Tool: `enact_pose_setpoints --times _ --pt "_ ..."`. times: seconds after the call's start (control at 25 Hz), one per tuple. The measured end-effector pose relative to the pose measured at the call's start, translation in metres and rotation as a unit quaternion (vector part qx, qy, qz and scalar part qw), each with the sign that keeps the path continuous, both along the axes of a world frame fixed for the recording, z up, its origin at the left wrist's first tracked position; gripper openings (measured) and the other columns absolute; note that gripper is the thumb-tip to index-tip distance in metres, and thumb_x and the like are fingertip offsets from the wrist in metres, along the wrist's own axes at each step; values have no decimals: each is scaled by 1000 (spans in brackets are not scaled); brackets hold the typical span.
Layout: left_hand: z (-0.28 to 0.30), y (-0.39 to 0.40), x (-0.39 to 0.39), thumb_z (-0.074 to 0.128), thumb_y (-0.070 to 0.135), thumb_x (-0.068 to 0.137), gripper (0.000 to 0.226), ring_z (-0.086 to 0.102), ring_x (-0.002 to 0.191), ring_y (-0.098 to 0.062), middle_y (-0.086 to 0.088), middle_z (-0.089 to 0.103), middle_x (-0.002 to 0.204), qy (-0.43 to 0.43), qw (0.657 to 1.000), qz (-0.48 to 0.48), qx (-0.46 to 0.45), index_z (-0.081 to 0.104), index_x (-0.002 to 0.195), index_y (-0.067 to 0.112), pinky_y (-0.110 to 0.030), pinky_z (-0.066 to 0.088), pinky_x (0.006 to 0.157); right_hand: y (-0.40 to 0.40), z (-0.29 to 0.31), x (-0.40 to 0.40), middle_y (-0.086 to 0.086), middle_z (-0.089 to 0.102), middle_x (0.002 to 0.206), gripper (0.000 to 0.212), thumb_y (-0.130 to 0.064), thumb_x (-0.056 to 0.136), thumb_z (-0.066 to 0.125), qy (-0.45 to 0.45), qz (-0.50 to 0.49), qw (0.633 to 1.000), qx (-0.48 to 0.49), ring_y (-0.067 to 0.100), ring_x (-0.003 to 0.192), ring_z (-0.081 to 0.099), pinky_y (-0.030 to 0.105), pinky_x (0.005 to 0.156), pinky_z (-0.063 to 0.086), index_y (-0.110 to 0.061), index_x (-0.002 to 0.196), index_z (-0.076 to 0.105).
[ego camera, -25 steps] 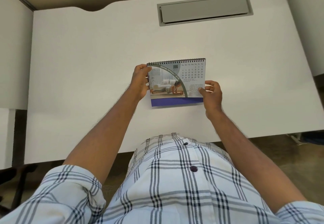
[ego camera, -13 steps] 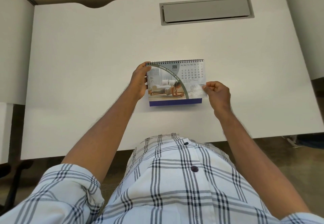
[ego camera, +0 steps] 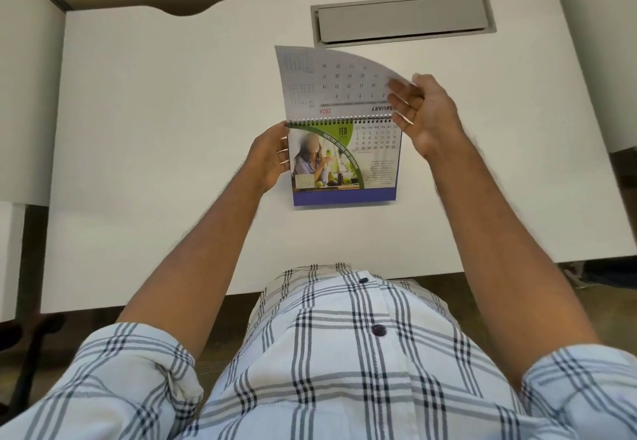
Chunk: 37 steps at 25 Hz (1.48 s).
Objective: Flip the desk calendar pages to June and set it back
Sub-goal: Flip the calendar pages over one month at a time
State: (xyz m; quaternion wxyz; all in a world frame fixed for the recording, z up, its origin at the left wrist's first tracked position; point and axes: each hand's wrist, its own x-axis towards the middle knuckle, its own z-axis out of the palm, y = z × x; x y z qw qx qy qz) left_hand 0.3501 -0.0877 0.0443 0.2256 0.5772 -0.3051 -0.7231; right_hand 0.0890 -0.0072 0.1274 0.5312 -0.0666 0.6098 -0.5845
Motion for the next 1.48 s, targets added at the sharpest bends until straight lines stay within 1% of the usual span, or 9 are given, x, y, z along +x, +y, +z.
enact_pose_setpoints --times 0.2,0.44,0.56,0.68,0.8,0.96,1.08,1.2,1.48 --pt "2 3 -11 73 37 90 31 68 97 -24 -6 76 105 -39 996 77 7 72 115 18 -40 55 86 0 -13 14 -6 77 114 22 -39 98 56 50 3 999 -2 14 117 66 36 95 50 -23 92 72" --pt "-2 4 -20 74 26 91 12 71 62 -9 3 77 78 -26 991 129 -24 75 99 17 -19 52 49 60 -69 31 -2 67 102 9 -20 93 58 167 -53 980 99 8 82 62 29 73 51 -20 101 61" --pt "-3 3 -21 73 22 92 8 70 73 -15 -4 74 90 -17 991 130 -34 73 98 17 -22 54 57 94 -103 42 3 55 128 36 -21 95 58 209 20 957 200 16 107 61 32 86 54 -20 131 57" --pt "-3 0 -21 70 24 94 4 64 84 -22 -2 72 91 -20 994 101 -19 69 91 21 -29 48 70 113 -119 56 1 45 132 50 -23 94 57 277 112 930 215 17 115 56 33 98 52 -28 143 51" --pt "-2 -6 -19 66 26 96 11 63 81 -23 1 70 82 -34 996 83 -8 65 86 22 -31 46 71 117 -122 62 5 47 137 49 -20 94 60 314 126 920 197 21 122 54 35 100 53 -23 142 51" --pt "-1 -7 -18 64 24 96 12 62 76 -21 1 68 77 -46 996 82 -5 63 84 22 -31 45 72 116 -114 56 2 63 120 25 -21 94 69 334 68 922 182 18 105 62 18 76 49 -20 117 58" --pt "-1 -6 -19 64 22 95 9 62 79 -22 1 68 81 -43 996 79 -7 64 86 23 -33 45 74 112 -98 50 -7 69 88 22 -23 94 70 299 46 940 154 12 83 66 18 68 45 -22 112 59" --pt "-1 -7 -17 65 26 94 4 64 87 -24 -1 70 91 -38 997 74 -4 66 91 24 -36 49 79 104 -74 44 -3 74 89 18 -25 95 67 216 14 967 131 8 70 70 26 70 48 -16 110 65" --pt "1 -5 -11 56 26 92 14 66 77 -20 4 72 81 -2 996 84 22 69 87 21 -30 51 70 74 -21 21 3 77 102 12 -30 91 64 35 -24 999 30 14 95 75 32 84 55 -21 98 69"
